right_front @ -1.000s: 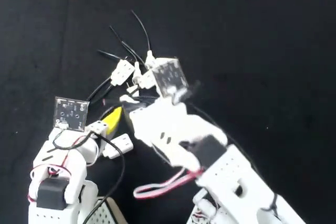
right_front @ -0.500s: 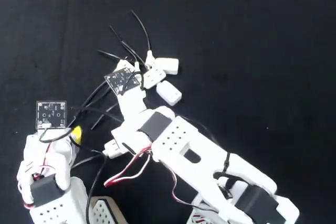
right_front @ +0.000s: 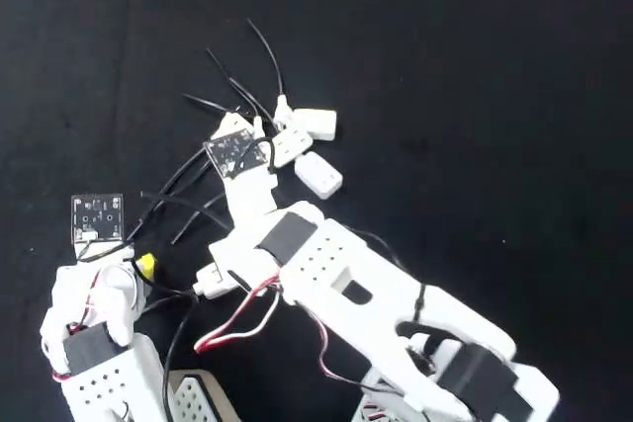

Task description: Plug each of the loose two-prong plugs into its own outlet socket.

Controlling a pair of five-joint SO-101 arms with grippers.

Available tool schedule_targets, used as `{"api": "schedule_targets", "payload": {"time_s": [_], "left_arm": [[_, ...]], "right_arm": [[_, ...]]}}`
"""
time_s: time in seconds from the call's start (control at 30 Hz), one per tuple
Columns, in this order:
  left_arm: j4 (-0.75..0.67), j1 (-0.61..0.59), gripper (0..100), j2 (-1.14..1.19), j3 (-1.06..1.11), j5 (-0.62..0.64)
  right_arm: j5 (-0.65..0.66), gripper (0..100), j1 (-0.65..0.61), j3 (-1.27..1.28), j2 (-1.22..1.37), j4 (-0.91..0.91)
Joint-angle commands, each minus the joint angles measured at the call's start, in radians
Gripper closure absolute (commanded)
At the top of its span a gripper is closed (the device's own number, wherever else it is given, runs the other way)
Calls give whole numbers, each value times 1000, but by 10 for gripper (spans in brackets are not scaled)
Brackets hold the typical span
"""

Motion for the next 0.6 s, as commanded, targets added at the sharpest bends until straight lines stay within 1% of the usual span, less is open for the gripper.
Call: {"api": "schedule_targets", "payload": {"time_s": [0.0, 0.1, 0.17, 0.33, 0.57], "left_arm": [[-23, -4, 726, -5, -2, -9], [-23, -2, 726, -5, -1, -9], [-23, -1, 726, -5, -1, -9], [-26, 18, 726, -5, 8, -9], [-23, 31, 726, -5, 8, -9]], "right_arm": [[-11, 986, -11, -15, 77, -57], [-23, 986, -9, -79, 157, -21], [-54, 986, 0, -105, 173, 9], [-52, 986, 37, -99, 182, 23], [-49, 986, 38, -82, 179, 28]]}}
